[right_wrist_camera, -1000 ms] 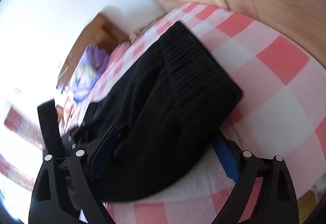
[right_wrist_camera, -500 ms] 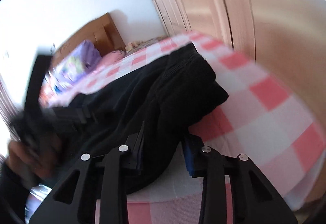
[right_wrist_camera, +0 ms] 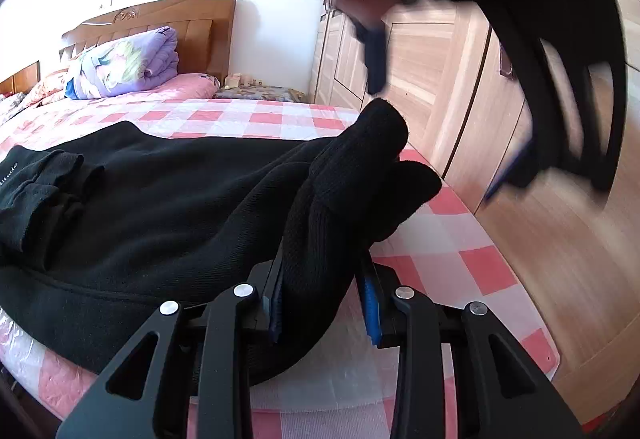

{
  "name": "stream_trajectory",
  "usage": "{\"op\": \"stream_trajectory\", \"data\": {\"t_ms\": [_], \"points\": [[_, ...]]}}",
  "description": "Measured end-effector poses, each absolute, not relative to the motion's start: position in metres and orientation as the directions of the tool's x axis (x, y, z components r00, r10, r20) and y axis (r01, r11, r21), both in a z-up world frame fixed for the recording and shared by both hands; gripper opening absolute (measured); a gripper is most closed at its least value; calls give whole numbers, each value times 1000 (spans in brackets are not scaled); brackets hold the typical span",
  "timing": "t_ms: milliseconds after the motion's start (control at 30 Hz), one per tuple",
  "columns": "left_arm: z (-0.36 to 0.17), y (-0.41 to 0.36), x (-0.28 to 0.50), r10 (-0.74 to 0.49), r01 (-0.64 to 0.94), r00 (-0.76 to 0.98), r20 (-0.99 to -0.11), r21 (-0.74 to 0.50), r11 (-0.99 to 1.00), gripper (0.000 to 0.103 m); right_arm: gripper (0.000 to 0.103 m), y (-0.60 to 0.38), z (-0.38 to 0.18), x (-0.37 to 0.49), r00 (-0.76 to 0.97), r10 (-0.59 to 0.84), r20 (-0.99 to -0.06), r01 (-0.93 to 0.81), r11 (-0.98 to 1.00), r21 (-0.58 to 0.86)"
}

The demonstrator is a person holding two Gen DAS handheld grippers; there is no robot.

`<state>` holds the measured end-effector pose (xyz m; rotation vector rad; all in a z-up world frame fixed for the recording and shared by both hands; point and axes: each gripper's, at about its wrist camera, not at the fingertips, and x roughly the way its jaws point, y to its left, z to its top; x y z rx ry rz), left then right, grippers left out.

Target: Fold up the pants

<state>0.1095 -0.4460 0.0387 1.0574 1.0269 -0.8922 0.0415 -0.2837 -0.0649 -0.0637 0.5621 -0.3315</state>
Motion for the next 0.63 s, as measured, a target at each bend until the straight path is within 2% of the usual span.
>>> {"op": "stream_trajectory", "data": {"t_ms": [67, 133, 167, 300, 333, 367, 400, 467, 500, 533, 567, 633], "points": [[15, -454, 102, 29, 904, 378, -925, 376, 203, 101, 33, -282, -65, 41, 796, -323, -512, 289, 946, -147], [-11, -459, 107, 174, 830, 515, -840, 539, 144, 101, 33, -281, -66, 44, 797, -322, -511, 287, 946, -148], [-24, -460, 111, 234, 812, 537, -811, 572, 120, 101, 33, -281, -67, 43, 797, -323, -510, 288, 946, -150], [-53, -454, 113, 310, 856, 470, -826, 512, 67, 100, 33, -278, -71, 44, 792, -331, -513, 286, 943, -168], [-57, -452, 111, 306, 855, 477, -824, 516, 58, 94, 33, -277, -72, 45, 791, -332, -513, 283, 943, -174], [-57, -450, 110, 301, 855, 478, -825, 516, 56, 70, 33, -277, -72, 45, 791, -333, -512, 282, 943, -179], [-56, -448, 111, 294, 863, 458, -839, 498, 79, 54, 35, -277, -71, 44, 791, -337, -511, 284, 942, -181], [-47, -446, 115, 255, 865, 454, -854, 491, 104, 41, 38, -278, -69, 41, 796, -322, -512, 280, 946, -161], [-45, -445, 115, 239, 870, 446, -863, 481, 112, 36, 58, -278, -67, 39, 802, -303, -516, 267, 953, -144], [-40, -440, 117, 213, 874, 438, -873, 470, 127, 34, 72, -279, -66, 35, 811, -268, -521, 244, 963, -117], [-37, -439, 119, 199, 876, 431, -880, 461, 142, 33, 94, -280, -66, 31, 818, -242, -522, 230, 969, -89], [-25, -430, 126, 155, 885, 399, -904, 424, 193, 31, 95, -284, -68, 20, 817, -196, -542, 218, 976, -24]]}}
